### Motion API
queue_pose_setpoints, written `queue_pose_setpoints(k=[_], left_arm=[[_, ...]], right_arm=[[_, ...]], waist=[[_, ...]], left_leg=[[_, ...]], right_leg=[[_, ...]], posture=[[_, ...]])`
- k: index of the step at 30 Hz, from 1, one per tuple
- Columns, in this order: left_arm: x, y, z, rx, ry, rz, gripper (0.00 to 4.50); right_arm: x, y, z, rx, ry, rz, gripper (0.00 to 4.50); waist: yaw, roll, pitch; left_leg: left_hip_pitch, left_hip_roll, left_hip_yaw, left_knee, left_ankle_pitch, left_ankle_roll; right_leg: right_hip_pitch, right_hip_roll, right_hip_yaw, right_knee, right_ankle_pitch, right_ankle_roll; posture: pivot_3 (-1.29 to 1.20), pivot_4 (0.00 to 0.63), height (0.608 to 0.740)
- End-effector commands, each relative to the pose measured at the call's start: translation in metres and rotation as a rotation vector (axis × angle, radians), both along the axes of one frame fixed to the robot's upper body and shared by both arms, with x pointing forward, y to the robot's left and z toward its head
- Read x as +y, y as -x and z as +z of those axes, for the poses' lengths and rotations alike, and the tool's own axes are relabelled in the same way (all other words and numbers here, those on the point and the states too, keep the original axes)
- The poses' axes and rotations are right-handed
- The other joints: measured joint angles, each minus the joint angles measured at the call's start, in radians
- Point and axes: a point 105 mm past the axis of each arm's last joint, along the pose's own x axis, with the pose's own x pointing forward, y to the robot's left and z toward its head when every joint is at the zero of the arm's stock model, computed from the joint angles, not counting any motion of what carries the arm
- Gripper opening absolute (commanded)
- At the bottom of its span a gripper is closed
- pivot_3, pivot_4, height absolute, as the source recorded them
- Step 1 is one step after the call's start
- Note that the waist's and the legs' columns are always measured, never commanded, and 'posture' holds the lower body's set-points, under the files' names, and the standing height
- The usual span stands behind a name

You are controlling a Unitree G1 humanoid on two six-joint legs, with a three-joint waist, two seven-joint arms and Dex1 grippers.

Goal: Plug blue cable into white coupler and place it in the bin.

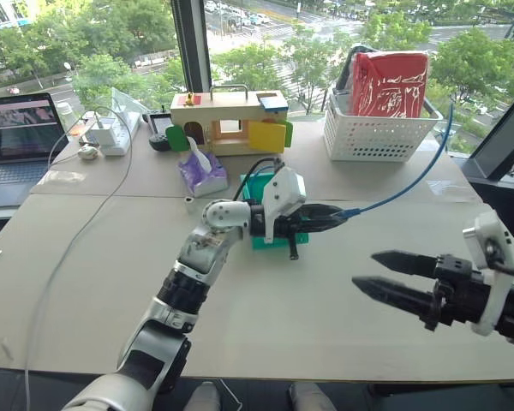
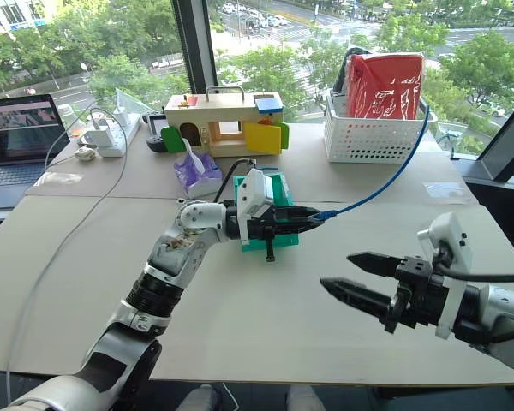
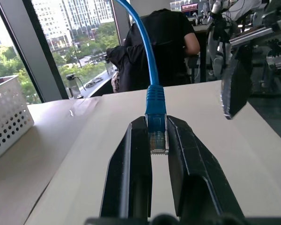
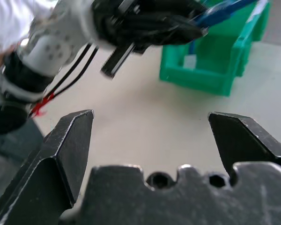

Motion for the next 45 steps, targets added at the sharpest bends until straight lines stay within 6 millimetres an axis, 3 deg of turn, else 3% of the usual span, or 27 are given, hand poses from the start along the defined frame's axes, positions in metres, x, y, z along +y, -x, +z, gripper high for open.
queue_pose_setpoints(k=[1, 10, 15, 24, 25, 37, 40, 42, 45], left_arm=[[-0.008, 0.011, 0.0, -0.044, 0.004, -0.037, 0.08], [-0.005, 0.02, -0.008, -0.016, 0.005, -0.045, 0.08], [-0.005, 0.022, -0.006, -0.017, 0.007, -0.041, 0.08], [-0.003, 0.021, -0.006, -0.021, 0.008, -0.025, 0.08], [-0.003, 0.021, -0.006, -0.021, 0.007, -0.026, 0.08], [-0.004, 0.022, -0.005, -0.027, 0.01, -0.031, 0.08], [-0.004, 0.021, -0.005, -0.02, 0.007, -0.029, 0.08], [-0.003, 0.019, -0.005, -0.001, 0.013, -0.016, 1.08], [0.003, 0.025, 0.001, 0.083, 0.047, -0.085, 2.12]], right_arm=[[0.007, -0.013, 0.018, -0.009, -0.208, -0.113, 4.5], [0.019, -0.035, 0.027, 0.079, -0.511, -0.227, 4.5], [0.024, -0.037, 0.012, 0.156, -0.517, -0.251, 4.5], [0.019, -0.034, 0.004, 0.197, -0.559, -0.287, 4.5], [0.019, -0.033, 0.003, 0.199, -0.558, -0.285, 4.01], [0.027, -0.028, 0.003, 0.201, -0.582, -0.25, 0.02], [0.028, -0.027, 0.003, 0.2, -0.583, -0.244, 0.02], [0.029, -0.027, 0.003, 0.199, -0.583, -0.241, 0.0], [0.028, -0.028, 0.006, 0.19, -0.587, -0.239, 0.0]], waist=[[-0.001, 0.0, 0.0], [0.0, 0.0, 0.0], [0.002, 0.0, 0.0], [0.004, 0.0, 0.0], [0.004, 0.0, 0.0], [0.007, 0.001, 0.0], [0.008, 0.001, 0.0], [0.008, 0.001, 0.0], [0.008, 0.001, 0.0]], left_leg=[[0.0, 0.0, 0.0, 0.0, 0.0, 0.0], [-0.001, 0.0, 0.0, 0.0, 0.0, 0.0], [-0.002, 0.0, 0.0, 0.0, 0.0, 0.0], [-0.001, 0.0, 0.0, 0.0, 0.0, 0.0], [-0.001, 0.0, 0.0, 0.0, 0.0, 0.0], [-0.002, 0.0, 0.0, 0.0, 0.0, 0.0], [-0.002, 0.0, 0.0, 0.0, 0.0, 0.0], [-0.002, 0.0, 0.0, 0.0, 0.0, 0.0], [-0.002, 0.0, 0.0, 0.0, 0.0, 0.0]], right_leg=[[0.0, 0.0, 0.0, 0.0, -0.001, 0.001], [0.0, 0.0, 0.0, -0.001, -0.002, 0.003], [-0.001, 0.0, 0.0, -0.001, -0.002, 0.003], [0.0, 0.0, 0.0, -0.001, -0.002, 0.003], [0.0, 0.0, 0.0, -0.002, -0.002, 0.003], [0.0, 0.0, 0.0, -0.002, -0.002, 0.003], [0.0, 0.0, 0.0, -0.002, -0.002, 0.003], [0.0, 0.0, 0.0, -0.002, -0.002, 0.003], [-0.001, 0.0, 0.0, -0.002, -0.002, 0.003]], posture=[[0.0, 0.15, 0.74], [0.0, 0.15, 0.74], [0.0, 0.15, 0.74], [0.0, 0.15, 0.74], [0.0, 0.15, 0.74], [0.0, 0.15, 0.74], [0.0, 0.15, 0.74], [0.0, 0.15, 0.74], [0.0, 0.15, 0.74]])
